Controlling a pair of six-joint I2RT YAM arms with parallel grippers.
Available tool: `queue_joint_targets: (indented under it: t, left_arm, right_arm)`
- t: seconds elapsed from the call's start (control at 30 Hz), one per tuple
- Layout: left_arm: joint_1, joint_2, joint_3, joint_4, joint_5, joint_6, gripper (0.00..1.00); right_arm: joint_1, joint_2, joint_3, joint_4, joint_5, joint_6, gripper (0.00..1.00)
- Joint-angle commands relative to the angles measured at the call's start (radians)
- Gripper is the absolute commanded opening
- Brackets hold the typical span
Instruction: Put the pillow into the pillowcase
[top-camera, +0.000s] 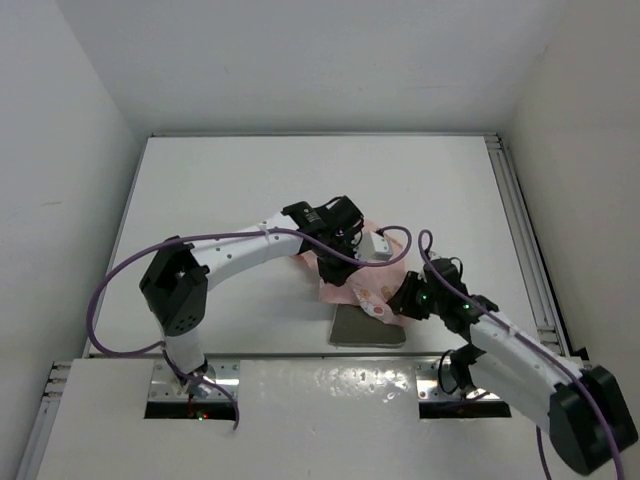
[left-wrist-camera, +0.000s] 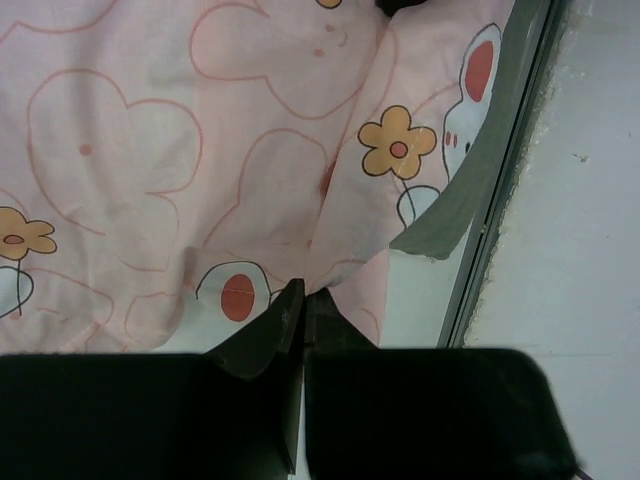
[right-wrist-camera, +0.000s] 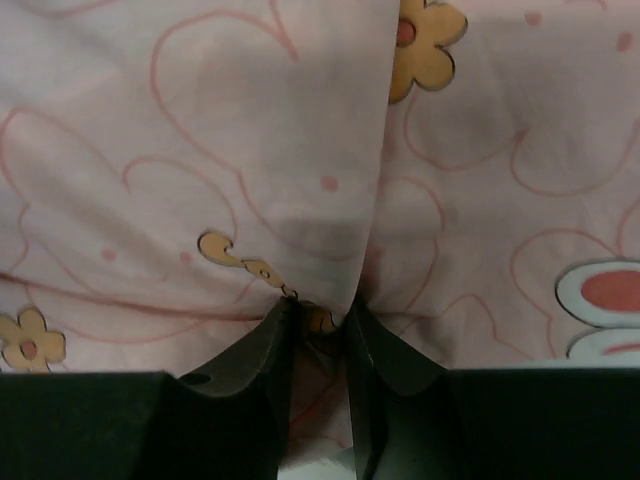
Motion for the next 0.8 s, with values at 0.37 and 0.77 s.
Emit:
queue_joint_targets:
  t: [0.37,0.77]
  left_arm:
    - [0.043,-0.036,-0.049,0.156,-0.057,-0.013,0.00]
    - [0.077,0.029,-0.030,0.247,-0.047,-0.075,0.00]
  right_arm:
    - [-0.073,0.838,0.692,0.085,-0.168,-0.100,0.14]
    - [-0.164,0.412,0.690,-0.118,-0.057,-0.323,0.99]
